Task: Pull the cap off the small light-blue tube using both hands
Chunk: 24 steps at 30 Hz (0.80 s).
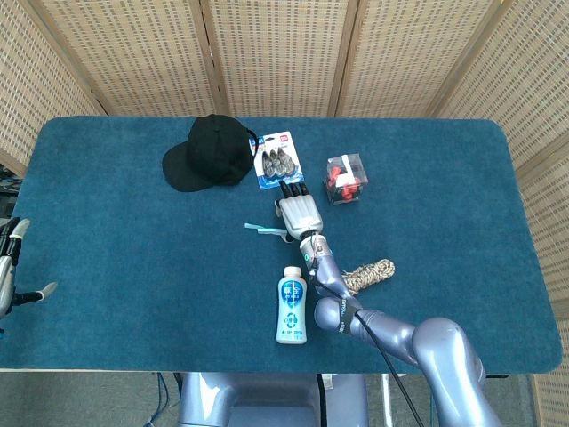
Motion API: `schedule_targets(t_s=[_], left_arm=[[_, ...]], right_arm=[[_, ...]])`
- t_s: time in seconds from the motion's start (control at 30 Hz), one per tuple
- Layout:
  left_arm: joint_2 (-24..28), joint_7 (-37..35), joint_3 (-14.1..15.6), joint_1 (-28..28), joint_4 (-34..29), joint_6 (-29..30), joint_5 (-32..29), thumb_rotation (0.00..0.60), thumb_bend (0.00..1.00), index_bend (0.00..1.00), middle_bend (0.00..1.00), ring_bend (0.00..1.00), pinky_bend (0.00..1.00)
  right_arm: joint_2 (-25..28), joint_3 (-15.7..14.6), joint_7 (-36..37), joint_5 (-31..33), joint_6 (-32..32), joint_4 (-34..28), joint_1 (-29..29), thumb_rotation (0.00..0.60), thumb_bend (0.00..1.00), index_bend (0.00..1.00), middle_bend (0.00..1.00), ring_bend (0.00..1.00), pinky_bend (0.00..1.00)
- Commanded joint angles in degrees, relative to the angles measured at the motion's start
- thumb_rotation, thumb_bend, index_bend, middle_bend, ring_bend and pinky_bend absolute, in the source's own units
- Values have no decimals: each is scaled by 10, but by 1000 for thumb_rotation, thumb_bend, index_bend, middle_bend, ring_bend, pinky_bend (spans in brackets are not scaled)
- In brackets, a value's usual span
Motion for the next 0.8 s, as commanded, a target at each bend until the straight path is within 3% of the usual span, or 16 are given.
schedule_targets(t_s=[0.03,0.27,0.53,0.8], left_arm=[[0,0,0,0,0,0,0,600,0,0,0,0,0],[1,-2,0,1,-2,2,0,600,0,0,0,0,0],[3,-8,-1,1,-1,1,-1,600,0,0,0,0,0],[4,-13,0,1,3,1,-1,600,0,0,0,0,0]], right_arm=[[-5,4,1,0,0,5,1,600,260,421,0,0,0],[-22,6,1,-2,-6,26,-1,600,260,433,0,0,0],[-32,12,4,-9,-12,37,0,600,351,446,0,0,0],[-42,14,-4,-6,-24,52,-1,600,363,454,0,0,0]])
